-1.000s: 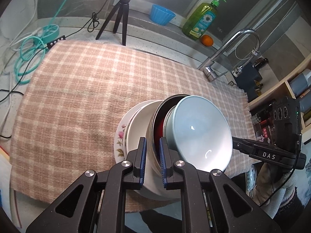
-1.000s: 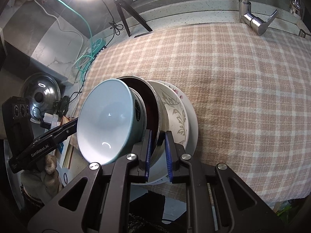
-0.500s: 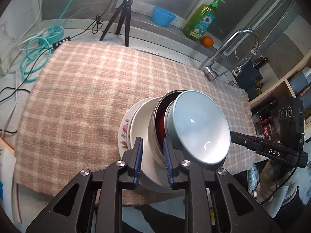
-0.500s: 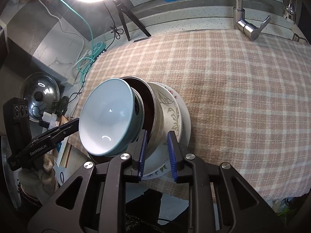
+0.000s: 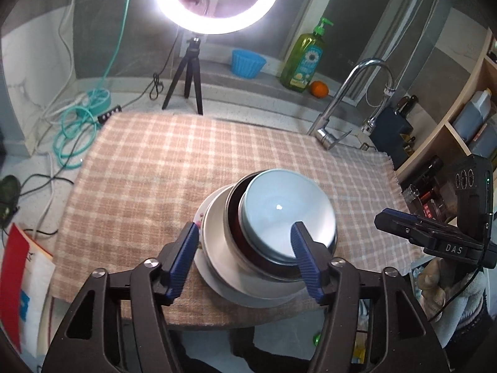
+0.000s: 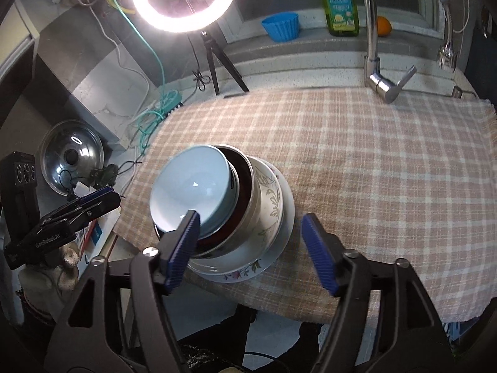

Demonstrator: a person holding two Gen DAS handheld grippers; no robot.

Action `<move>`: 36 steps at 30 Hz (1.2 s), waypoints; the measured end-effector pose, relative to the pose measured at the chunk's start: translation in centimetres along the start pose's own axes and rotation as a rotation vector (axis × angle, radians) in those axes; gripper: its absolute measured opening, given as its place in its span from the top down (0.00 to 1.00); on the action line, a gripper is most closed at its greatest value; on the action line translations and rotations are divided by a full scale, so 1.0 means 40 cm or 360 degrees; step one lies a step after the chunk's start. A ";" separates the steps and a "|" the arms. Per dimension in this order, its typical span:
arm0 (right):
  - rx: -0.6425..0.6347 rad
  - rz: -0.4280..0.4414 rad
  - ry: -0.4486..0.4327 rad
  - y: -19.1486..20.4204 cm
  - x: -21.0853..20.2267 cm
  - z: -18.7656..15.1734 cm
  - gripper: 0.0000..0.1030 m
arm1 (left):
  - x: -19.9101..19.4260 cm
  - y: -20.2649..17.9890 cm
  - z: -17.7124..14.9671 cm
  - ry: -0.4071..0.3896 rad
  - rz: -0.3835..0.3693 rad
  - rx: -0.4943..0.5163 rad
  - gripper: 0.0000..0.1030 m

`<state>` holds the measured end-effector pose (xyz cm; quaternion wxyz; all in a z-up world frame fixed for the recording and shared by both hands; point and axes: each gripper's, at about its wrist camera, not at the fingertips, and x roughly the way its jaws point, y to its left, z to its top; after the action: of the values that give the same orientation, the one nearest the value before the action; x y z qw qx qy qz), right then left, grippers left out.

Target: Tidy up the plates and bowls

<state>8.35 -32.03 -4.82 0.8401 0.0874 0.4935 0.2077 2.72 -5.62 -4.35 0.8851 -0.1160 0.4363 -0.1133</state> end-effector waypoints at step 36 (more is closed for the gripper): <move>-0.0196 -0.0121 -0.0439 0.089 -0.179 0.010 0.02 | -0.111 -0.107 0.024 -0.0290 0.0170 0.0203 0.22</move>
<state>4.72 -31.94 2.31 0.9109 0.0446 0.3627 0.1916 0.44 -8.24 0.85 0.9314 -0.0458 0.3516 -0.0826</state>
